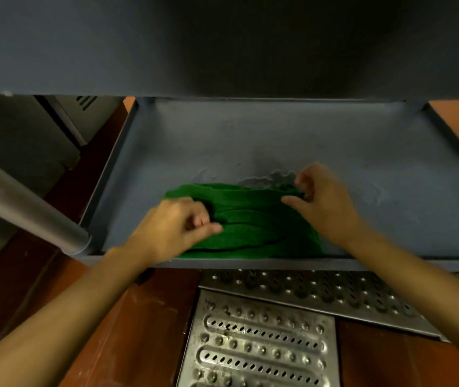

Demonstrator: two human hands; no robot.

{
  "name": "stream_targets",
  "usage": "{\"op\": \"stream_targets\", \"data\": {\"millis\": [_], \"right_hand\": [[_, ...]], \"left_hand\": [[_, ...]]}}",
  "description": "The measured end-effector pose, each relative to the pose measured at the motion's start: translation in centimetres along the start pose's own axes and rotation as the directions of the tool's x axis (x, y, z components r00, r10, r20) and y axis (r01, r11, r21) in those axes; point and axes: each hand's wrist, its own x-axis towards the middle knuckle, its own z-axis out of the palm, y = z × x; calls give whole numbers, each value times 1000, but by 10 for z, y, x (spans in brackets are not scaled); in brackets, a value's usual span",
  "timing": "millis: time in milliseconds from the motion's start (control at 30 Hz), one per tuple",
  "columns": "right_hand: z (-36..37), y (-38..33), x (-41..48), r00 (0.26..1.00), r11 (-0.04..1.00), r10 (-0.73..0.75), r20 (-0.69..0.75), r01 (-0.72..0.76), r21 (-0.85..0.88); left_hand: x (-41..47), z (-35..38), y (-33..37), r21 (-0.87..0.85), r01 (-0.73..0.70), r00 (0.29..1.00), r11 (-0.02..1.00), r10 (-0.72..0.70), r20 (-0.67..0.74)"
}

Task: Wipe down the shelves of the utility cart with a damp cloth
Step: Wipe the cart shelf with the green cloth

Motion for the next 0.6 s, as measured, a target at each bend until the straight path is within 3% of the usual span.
{"op": "stream_targets", "data": {"millis": [67, 133, 167, 233, 333, 433, 533, 600], "right_hand": [[-13, -2, -19, 968, 997, -29, 250, 11, 72], [-21, 2, -36, 854, 998, -43, 519, 64, -22], [-22, 7, -41, 809, 988, -36, 587, 117, -101], [-26, 16, -41, 789, 978, 1, 615, 128, -166], [-37, 16, -28, 821, 990, 27, 571, 59, -132], [-57, 5, -7, 848, 979, 7, 529, 101, -175], [-78, -14, 15, 869, 997, 16, 494, 23, -73], [-86, -27, 30, 845, 998, 32, 534, -52, 22]], "left_hand": [[-18, 5, 0, 26, -53, 983, 998, 47, 177], [-31, 7, -7, 114, -93, 956, 989, 57, 287], [-34, 6, -11, 150, -94, 950, 984, 44, 308], [-34, 0, -18, 115, -38, 953, 993, 2, 303], [-26, -14, -20, -5, 94, 955, 996, -89, 284], [-16, -33, -18, -34, 115, 978, 993, -108, 176], [-3, -59, -19, -25, 78, 996, 997, -77, 46], [7, -72, -22, -22, 91, 996, 996, -90, 19]]}}
